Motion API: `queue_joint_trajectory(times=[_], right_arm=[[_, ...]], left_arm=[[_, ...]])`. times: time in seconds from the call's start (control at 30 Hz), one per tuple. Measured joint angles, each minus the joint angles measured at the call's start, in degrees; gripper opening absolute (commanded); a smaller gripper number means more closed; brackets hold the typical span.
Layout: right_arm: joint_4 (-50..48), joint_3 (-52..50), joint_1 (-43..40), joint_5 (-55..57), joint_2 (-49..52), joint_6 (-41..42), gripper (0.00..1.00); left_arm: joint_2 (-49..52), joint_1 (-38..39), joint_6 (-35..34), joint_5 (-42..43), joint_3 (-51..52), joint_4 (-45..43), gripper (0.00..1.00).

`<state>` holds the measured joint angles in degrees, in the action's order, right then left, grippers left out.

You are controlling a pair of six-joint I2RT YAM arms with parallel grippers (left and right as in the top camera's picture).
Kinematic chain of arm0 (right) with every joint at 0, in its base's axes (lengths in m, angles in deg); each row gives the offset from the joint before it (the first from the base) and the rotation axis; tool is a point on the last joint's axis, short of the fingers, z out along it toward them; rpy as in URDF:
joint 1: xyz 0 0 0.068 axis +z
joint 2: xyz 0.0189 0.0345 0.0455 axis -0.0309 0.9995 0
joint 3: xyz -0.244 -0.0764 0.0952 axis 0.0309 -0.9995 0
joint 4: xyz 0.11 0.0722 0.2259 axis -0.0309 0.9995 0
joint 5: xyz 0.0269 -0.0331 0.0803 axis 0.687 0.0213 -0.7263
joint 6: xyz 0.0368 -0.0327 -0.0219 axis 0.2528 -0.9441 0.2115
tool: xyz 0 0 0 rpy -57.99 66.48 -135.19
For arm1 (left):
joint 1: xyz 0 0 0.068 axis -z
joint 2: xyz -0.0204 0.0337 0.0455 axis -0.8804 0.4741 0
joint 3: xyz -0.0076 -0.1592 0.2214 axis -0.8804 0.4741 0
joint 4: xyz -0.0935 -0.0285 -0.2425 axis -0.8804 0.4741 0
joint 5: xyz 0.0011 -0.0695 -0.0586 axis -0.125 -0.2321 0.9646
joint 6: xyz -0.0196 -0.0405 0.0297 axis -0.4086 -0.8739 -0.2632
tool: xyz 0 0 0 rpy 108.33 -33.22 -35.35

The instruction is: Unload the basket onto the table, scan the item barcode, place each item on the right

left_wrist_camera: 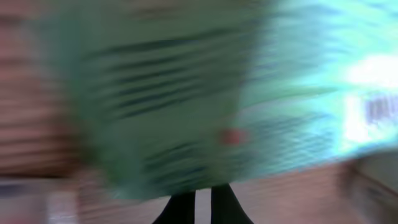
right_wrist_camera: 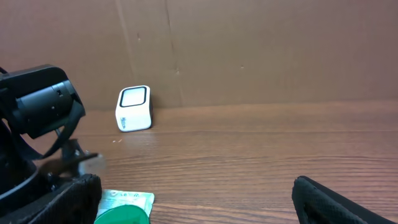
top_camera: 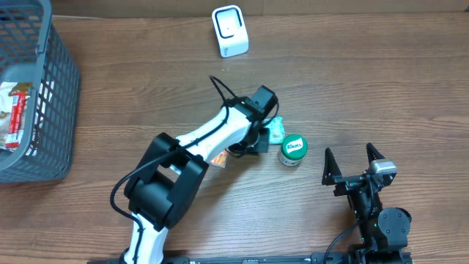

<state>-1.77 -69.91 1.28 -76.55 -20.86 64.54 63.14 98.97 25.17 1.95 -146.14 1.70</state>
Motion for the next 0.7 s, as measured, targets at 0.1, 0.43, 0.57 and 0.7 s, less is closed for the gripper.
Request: queue_joint_trajectory(times=[0.1, 0.43, 0.57, 0.7], right_arm=[[0.0, 0.0, 0.0, 0.0, 0.0, 0.0, 1.0], [0.0, 0.0, 0.0, 0.0, 0.0, 0.0, 1.0], [0.0, 0.0, 0.0, 0.0, 0.0, 0.0, 1.0], [0.0, 0.0, 0.0, 0.0, 0.0, 0.0, 1.0]], left_arm=[[0.0, -2.5, 0.2, -6.1, -0.3, 0.0, 0.05], [1.0, -11.2, 0.2, -14.6, -2.4, -2.5, 0.04], [2.0, -12.0, 0.2, -13.4, -10.6, 5.9, 0.05], [1.9, -11.4, 0.2, -9.5, -17.5, 4.8, 0.11]])
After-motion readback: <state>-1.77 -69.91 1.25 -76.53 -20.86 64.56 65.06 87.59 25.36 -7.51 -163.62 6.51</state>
